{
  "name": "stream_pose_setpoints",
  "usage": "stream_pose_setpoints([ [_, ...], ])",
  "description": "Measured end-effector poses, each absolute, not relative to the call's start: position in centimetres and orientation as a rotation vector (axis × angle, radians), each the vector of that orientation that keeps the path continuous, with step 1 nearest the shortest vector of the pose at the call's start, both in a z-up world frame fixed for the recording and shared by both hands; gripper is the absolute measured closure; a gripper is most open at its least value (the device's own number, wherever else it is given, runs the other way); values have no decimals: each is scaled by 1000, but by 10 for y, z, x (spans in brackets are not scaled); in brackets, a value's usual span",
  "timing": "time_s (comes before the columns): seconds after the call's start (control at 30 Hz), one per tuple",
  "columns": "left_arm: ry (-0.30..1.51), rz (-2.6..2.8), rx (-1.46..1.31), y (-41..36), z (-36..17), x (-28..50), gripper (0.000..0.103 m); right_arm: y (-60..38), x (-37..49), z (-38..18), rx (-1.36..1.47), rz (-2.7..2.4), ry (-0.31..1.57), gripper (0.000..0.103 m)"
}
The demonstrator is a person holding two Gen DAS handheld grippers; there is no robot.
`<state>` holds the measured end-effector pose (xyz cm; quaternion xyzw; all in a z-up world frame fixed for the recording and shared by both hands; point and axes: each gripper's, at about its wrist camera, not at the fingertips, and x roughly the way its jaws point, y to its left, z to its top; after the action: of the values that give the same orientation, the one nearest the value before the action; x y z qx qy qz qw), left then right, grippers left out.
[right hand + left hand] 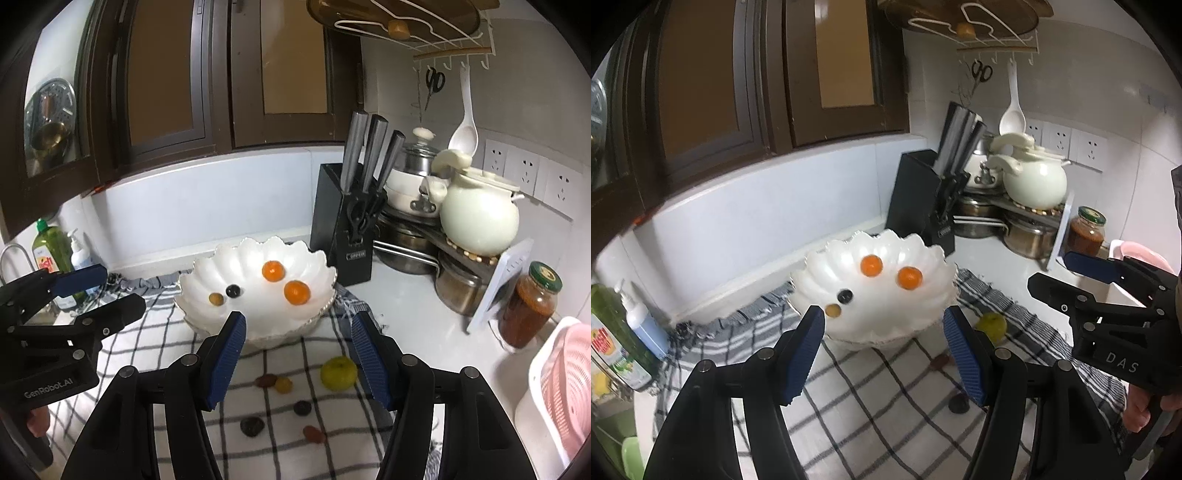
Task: Organize fruits
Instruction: 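Withdraw both tools from the bowl toward the fruits on the cloth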
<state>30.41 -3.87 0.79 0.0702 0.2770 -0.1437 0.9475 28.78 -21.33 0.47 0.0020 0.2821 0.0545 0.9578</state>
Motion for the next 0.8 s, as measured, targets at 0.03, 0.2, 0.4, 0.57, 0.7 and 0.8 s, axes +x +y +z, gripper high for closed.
stream_pose_setpoints([
  [0.03, 573, -302, 142, -40, 4, 303, 37, -214, 285, 1, 4, 115, 572, 42],
  [0.2, 612, -330, 162, -46, -12, 302, 37, -215, 277, -12, -6, 104, 580, 42],
  [0.4, 632, -345, 177, -52, -30, 297, 37, -221, 272, -30, 6, 92, 619, 42],
  [0.57, 656, -355, 178, -55, -45, 294, 37, -223, 269, -46, 9, 95, 653, 42],
  [0.7, 670, -364, 183, -58, -60, 292, 37, -224, 268, -61, 20, 101, 692, 42],
  [0.8, 672, -366, 186, -59, -68, 291, 37, -226, 269, -72, 34, 100, 716, 42],
])
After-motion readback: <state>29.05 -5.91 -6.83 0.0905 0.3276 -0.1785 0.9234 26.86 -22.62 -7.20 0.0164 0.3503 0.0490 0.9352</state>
